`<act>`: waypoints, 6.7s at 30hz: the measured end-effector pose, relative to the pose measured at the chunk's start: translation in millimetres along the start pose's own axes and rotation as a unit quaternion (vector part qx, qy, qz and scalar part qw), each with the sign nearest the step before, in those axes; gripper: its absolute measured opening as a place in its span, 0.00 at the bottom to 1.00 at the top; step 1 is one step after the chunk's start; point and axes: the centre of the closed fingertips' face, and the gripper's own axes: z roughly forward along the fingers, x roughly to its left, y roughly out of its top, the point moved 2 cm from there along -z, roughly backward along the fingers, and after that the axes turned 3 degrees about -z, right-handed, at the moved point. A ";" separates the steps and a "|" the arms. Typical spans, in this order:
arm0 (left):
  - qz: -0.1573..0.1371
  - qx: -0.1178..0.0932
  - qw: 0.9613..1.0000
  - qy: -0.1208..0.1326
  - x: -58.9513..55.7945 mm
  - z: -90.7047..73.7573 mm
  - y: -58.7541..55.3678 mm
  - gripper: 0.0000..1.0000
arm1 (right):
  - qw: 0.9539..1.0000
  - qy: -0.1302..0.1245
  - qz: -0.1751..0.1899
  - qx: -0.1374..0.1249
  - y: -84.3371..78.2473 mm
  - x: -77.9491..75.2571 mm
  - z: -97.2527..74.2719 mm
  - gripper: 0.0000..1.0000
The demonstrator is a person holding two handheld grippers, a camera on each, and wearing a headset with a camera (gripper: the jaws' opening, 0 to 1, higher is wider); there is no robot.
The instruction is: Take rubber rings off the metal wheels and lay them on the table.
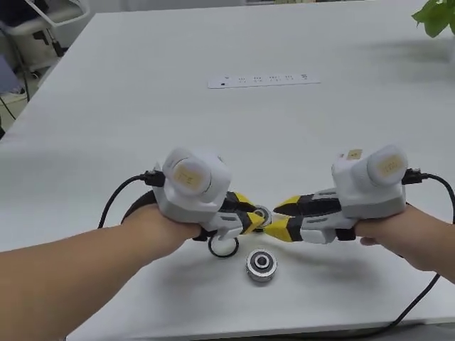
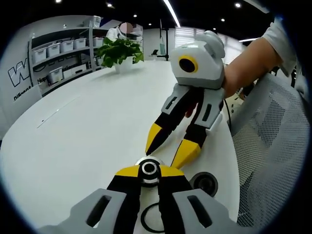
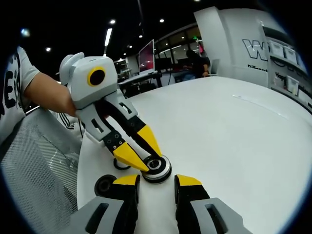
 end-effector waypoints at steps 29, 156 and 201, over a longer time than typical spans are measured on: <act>-0.007 -0.004 1.000 0.003 -2.1 0.6 0.0 0.07 | 0.998 0.001 -0.052 0.018 -6.4 2.2 -1.1 0.15; -0.006 -0.002 1.000 0.001 -5.4 -1.9 0.6 0.10 | 0.994 -0.004 0.102 -0.049 13.9 1.0 -7.3 0.00; -0.023 -0.105 0.994 0.020 -20.5 -92.8 29.5 0.49 | 0.993 0.044 0.089 -0.063 42.0 28.2 -2.6 0.00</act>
